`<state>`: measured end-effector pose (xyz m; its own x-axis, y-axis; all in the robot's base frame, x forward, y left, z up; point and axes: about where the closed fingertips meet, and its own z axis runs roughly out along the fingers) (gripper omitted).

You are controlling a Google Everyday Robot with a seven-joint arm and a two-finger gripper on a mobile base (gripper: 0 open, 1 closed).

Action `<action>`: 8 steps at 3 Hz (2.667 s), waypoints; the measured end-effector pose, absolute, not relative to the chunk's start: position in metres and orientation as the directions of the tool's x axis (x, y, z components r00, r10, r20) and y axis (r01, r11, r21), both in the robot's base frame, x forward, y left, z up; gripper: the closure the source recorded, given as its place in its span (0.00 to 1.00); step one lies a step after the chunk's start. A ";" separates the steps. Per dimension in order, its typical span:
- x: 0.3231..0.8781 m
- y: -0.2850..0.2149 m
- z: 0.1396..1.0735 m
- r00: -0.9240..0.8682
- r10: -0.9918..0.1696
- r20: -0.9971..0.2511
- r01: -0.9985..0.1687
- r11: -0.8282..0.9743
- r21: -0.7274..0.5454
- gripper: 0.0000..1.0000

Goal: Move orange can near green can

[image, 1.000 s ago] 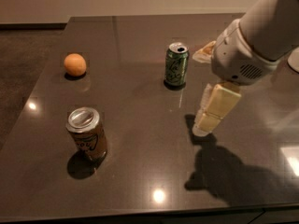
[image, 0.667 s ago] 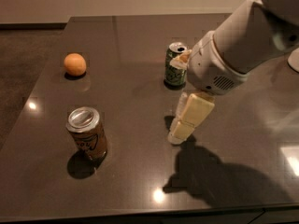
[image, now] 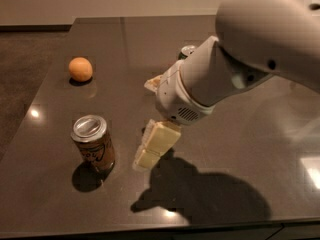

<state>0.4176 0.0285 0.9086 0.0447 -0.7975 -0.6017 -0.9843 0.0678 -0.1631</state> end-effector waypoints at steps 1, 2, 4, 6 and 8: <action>0.412 0.062 0.902 0.027 -0.769 -0.639 -0.989 0.071 -0.128 0.00; 0.405 0.090 0.902 0.019 -0.738 -0.674 -0.994 0.061 -0.094 0.00; 0.393 0.130 0.899 0.016 -0.673 -0.740 -0.998 0.035 -0.054 0.02; 0.395 0.135 0.901 0.020 -0.640 -0.768 -0.998 0.029 -0.050 0.56; 0.432 0.095 0.925 -0.025 -0.619 -0.785 -0.991 0.119 -0.063 1.00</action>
Offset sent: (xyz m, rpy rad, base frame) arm -0.0181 0.0936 -0.0095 0.1550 0.1149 0.0365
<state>0.4318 0.0950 0.9249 -0.0246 -0.6187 -0.7853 -0.9908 0.1194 -0.0631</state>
